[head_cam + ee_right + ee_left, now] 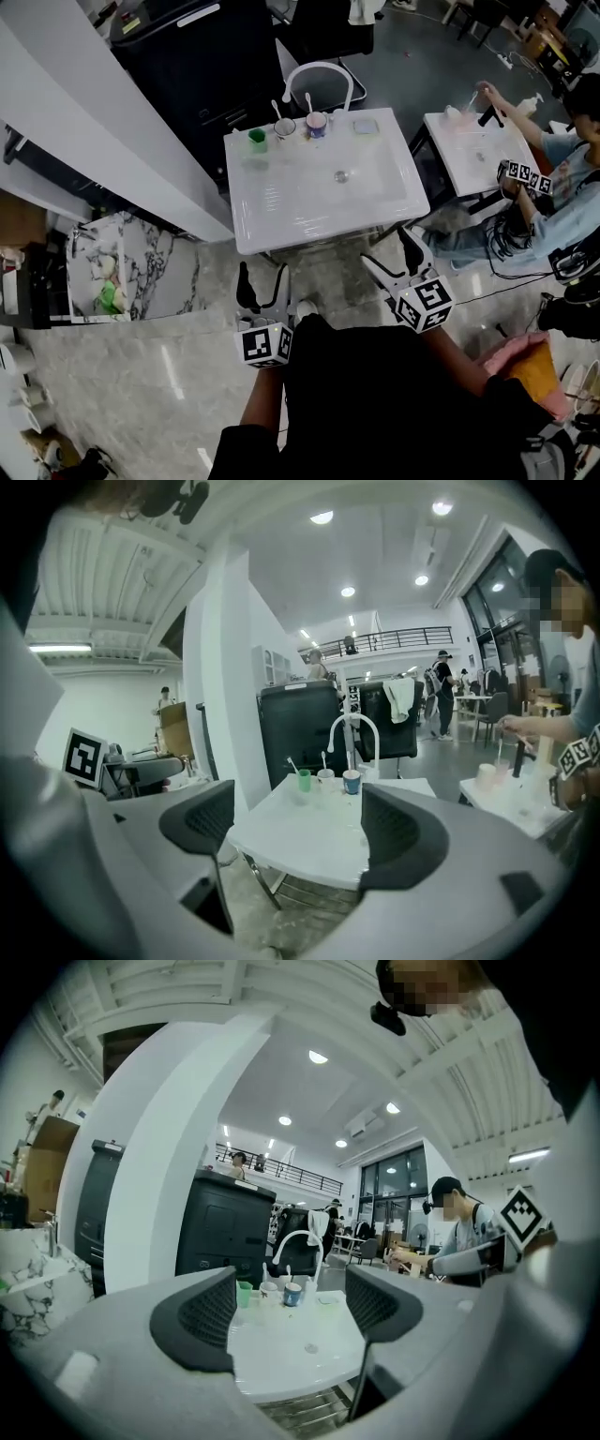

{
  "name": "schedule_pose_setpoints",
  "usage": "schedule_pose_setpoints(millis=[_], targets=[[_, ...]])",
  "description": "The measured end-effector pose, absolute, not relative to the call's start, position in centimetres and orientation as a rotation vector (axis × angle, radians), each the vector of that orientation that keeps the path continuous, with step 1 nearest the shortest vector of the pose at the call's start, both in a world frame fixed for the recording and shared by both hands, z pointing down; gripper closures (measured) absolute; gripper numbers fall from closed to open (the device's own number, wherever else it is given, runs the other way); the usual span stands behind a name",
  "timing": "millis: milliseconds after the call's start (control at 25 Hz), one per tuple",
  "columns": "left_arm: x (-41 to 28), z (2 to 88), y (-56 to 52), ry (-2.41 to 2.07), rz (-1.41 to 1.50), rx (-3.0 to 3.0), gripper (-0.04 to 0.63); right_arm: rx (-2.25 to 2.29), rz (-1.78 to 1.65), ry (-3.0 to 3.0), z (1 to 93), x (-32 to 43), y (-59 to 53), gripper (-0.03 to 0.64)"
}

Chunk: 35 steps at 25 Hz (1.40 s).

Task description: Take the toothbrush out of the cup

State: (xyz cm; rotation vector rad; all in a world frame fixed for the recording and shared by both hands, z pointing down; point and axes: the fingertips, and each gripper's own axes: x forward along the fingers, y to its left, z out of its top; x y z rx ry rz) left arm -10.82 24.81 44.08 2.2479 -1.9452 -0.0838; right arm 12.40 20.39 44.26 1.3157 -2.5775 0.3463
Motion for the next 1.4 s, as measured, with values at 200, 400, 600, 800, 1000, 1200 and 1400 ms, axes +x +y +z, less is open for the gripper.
schedule_pose_setpoints(millis=[200,400,600,800,1000,1200,1400], targets=[[-16.2,45.0,22.8,-1.955,-0.071,2.236,0.249,1.360,0.403,-2.537,45.4,8.8,18.6,0.199],[-19.5,45.1,21.2,-1.927,-0.036,2.301,0.249,1.336,0.353,-2.508,45.6,5.3,17.5,0.199],[-20.9,45.5,19.9,-1.907,-0.092,2.285,0.249,1.334,0.364,-2.484,46.3,4.2,17.6,0.199],[-21.1,45.4,20.2,-1.904,-0.091,2.274,0.249,1.371,0.421,-2.486,46.4,5.1,17.9,0.199],[-21.2,46.3,20.4,-1.909,-0.060,2.242,0.249,1.362,0.466,-2.483,47.6,5.0,17.5,0.199],[-21.3,46.1,20.9,-1.953,-0.057,2.205,0.249,1.315,0.458,-2.515,47.8,4.2,15.7,0.199],[-21.3,46.2,19.5,-1.992,-0.037,2.159,0.250,1.286,0.439,-2.538,48.1,3.9,12.5,0.199]])
